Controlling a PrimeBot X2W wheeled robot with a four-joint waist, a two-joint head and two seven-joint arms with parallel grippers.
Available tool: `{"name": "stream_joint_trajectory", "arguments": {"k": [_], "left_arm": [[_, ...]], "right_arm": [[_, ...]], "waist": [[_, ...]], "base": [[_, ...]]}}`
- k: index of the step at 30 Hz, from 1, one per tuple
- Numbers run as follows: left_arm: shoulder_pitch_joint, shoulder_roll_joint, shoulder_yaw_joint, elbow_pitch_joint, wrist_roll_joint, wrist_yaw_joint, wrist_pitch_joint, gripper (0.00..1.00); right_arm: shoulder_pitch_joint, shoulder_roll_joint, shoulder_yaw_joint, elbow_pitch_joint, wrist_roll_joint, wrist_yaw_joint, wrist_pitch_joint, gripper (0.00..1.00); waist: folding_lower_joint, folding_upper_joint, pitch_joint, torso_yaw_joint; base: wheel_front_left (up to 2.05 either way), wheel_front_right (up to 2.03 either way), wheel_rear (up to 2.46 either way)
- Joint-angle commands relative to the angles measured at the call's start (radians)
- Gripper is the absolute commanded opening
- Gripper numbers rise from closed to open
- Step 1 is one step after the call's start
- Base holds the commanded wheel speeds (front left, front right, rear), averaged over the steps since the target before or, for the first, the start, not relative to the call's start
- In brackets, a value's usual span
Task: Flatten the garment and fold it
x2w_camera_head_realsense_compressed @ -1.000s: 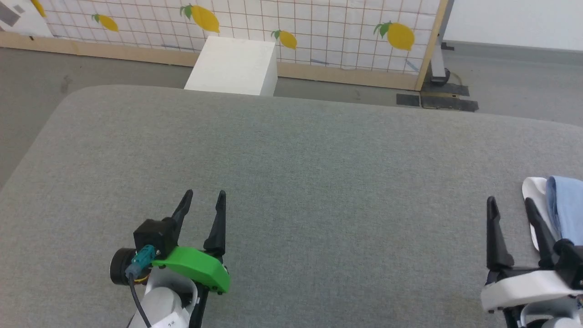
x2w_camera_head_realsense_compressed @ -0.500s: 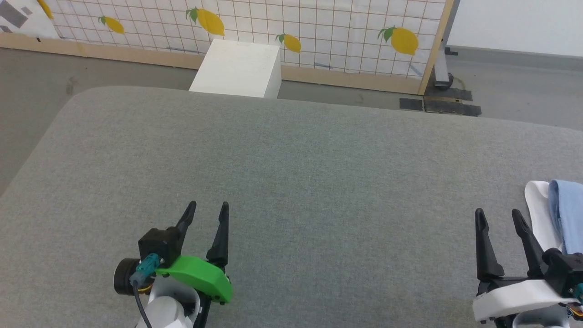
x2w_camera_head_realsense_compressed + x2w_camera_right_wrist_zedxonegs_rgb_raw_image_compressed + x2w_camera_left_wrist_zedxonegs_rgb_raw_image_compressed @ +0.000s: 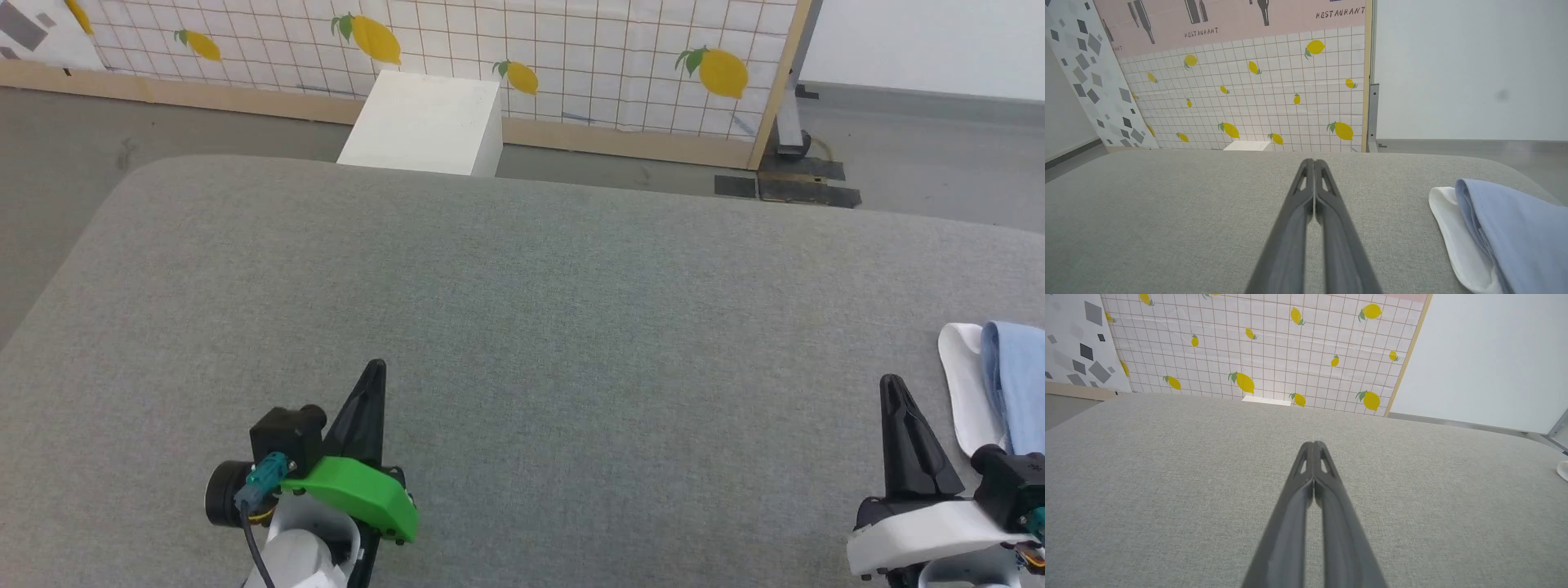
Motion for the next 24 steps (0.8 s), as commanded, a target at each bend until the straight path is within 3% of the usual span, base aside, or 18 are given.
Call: {"name": "stream_joint_trajectory", "arguments": {"k": [1, 24], "left_arm": [[0.006, -0.001, 0.005, -0.009, 0.008, 0.004, 0.004, 0.0], [0.036, -0.004, 0.03, -0.073, 0.05, 0.024, 0.051, 0.0]], "right_arm": [[-0.003, 0.0, 0.004, -0.002, -0.006, 0.0, 0.004, 0.0], [-0.014, 0.0, 0.027, -0.009, -0.033, 0.0, 0.038, 0.0]], "waist": [[0.0001, 0.0, 0.0, -0.002], [0.0001, 0.0, -0.002, -0.027]], "base": [[0.0, 0.0, 0.0], [0.0, 0.0, 0.0]]}}
